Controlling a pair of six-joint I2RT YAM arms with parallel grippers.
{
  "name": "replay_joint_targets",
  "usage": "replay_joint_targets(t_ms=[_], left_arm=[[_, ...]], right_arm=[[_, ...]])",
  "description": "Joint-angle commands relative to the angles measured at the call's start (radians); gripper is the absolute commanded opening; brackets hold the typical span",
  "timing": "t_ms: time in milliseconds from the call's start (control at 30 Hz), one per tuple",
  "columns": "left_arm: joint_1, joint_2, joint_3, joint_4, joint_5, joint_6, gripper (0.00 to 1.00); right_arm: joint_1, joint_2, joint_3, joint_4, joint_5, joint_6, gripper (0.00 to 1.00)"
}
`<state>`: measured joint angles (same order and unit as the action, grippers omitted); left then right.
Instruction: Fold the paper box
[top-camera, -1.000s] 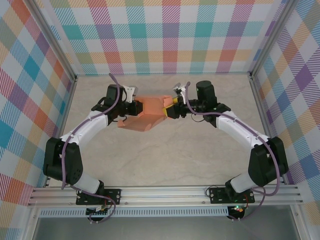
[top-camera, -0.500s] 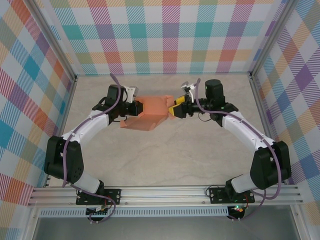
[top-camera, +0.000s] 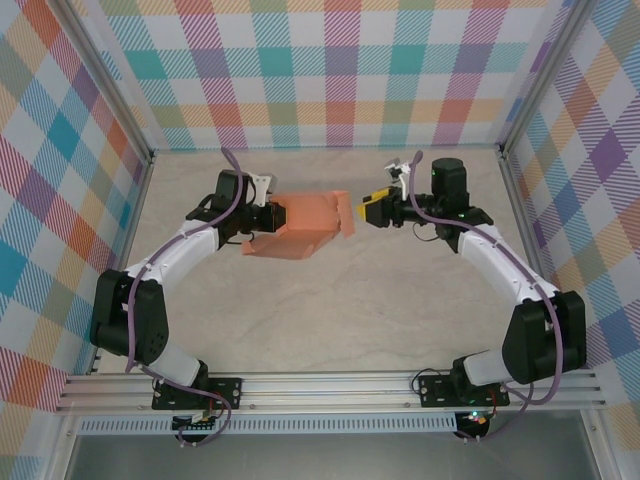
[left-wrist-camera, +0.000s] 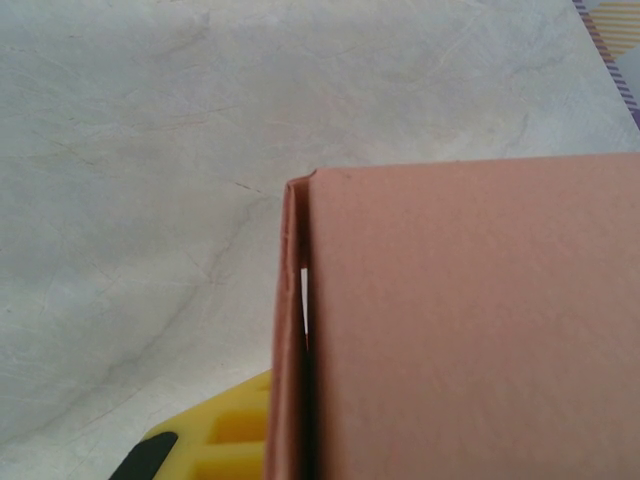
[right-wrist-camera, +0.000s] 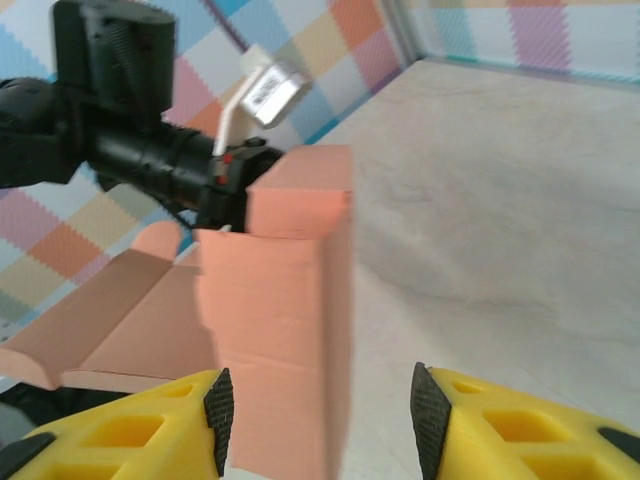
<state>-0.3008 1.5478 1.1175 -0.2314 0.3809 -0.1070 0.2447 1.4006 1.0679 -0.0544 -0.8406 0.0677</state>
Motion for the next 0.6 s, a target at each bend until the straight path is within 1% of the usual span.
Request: replay_joint_targets(t_ms=[0,67,133,200,267,333,433,567], left_arm=[[-0.003,-0.008,0.009,0.018,0.004,0.012,0.00],[-0.003,-0.011,0.007,0.021,0.009,0.010,0.00],[-0.003,-0.012,0.005,0.026,0.016,0.006,0.00],[-0.003,-0.012,0.005,0.029,0.022,0.003,0.00],[-0.003,-0.012,0.007,0.029,0.026,0.003,0.00],[-0.003,-0.014,0.008,0.029,0.028,0.003,0.00],[-0.003,-0.015,0.009,0.027,0.029,0.003,0.00],[-0.003,-0.018,0.005,0.031,0.033,-0.002,0.00]], right_arm=[[-0.030,-0.028,-0.026,-0.003,0.044,0.009,0.52],[-0.031,-0.016,-0.022,-0.022,0.101,0.009,0.52],[-0.030,0.013,-0.006,-0.045,0.115,0.000,0.51],[-0.025,0.035,0.002,-0.045,0.077,-0.016,0.51],[-0.011,0.057,0.015,-0.048,0.047,-0.036,0.53],[-0.001,0.091,0.034,-0.047,-0.010,-0.036,0.56],[0.011,0.131,0.053,-0.050,-0.059,-0.031,0.56],[0.035,0.145,0.059,-0.040,-0.118,-0.044,0.56]])
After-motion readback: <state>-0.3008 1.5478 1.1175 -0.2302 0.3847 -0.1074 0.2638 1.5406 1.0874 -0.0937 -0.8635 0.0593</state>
